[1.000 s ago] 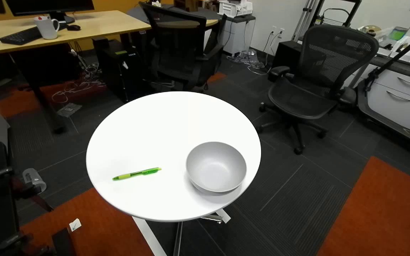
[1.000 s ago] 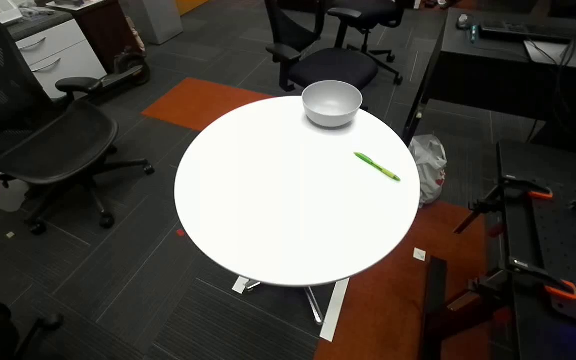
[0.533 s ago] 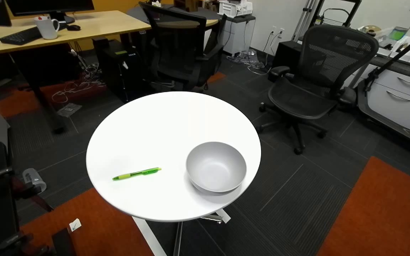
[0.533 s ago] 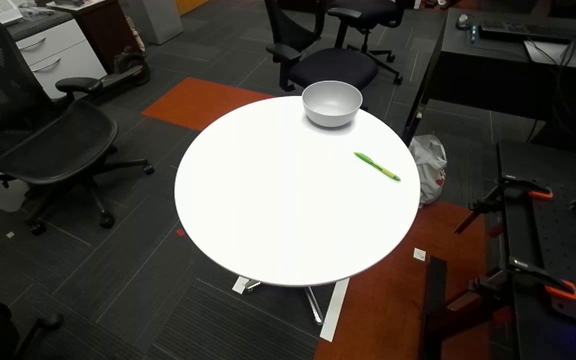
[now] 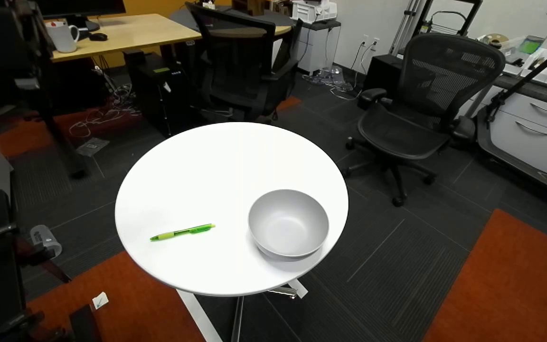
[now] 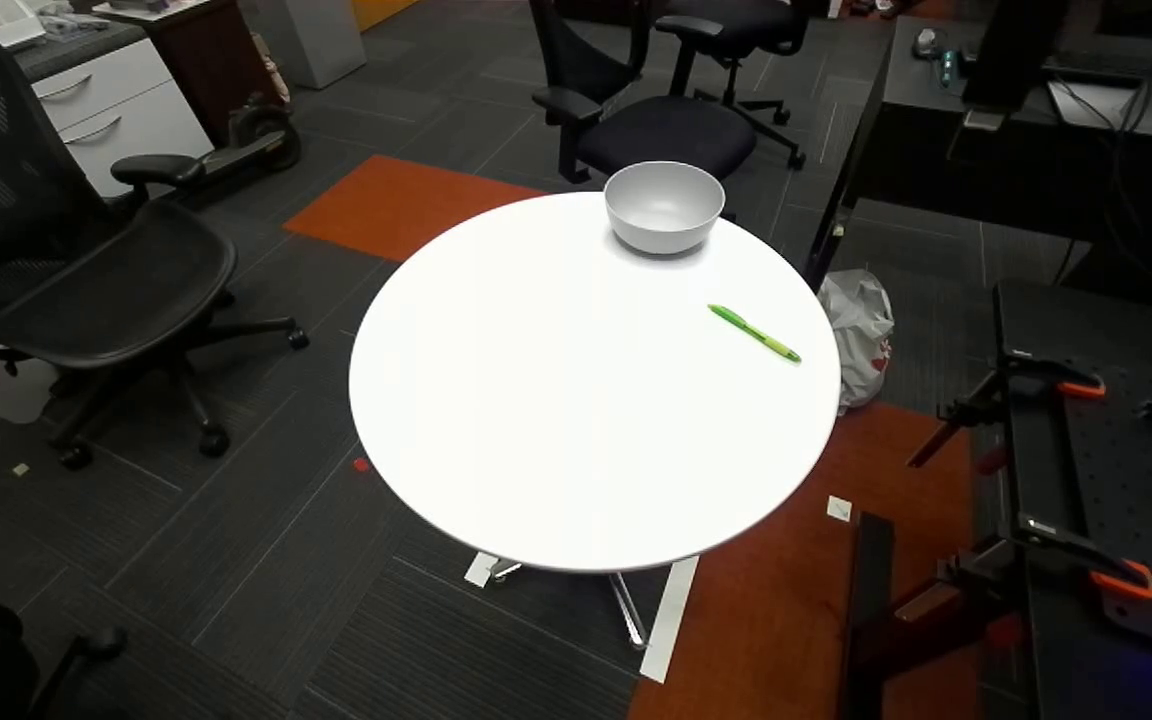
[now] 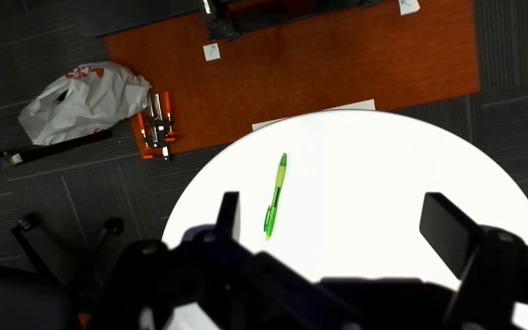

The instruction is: Pick up the pen from the table and put it in the bowl

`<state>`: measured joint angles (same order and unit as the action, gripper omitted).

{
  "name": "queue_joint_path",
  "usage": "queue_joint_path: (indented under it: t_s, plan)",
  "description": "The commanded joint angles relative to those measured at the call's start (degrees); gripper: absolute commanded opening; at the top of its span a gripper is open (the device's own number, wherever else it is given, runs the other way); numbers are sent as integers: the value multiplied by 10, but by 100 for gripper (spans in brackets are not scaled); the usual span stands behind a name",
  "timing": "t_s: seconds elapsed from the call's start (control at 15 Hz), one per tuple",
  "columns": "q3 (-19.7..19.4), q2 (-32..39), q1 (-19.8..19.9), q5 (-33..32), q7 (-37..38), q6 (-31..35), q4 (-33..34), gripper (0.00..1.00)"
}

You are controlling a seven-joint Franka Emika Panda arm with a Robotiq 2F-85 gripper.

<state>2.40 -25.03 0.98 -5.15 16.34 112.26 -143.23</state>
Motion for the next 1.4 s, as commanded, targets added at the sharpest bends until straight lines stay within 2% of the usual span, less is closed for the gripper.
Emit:
queue_joint_path:
  t_s: [0.0,0.4,0.73,1.07,1.33]
  plan:
    - [19,-18,16,-4,75,100,-72,100]
    - [20,17,54,-16,133,276,-145,100]
    - [20,103,98,-32,136,399,-152,100]
    - [14,205,121,-79,158,474,-127,100]
    - [-16,276,103,-123,194,501,-102,100]
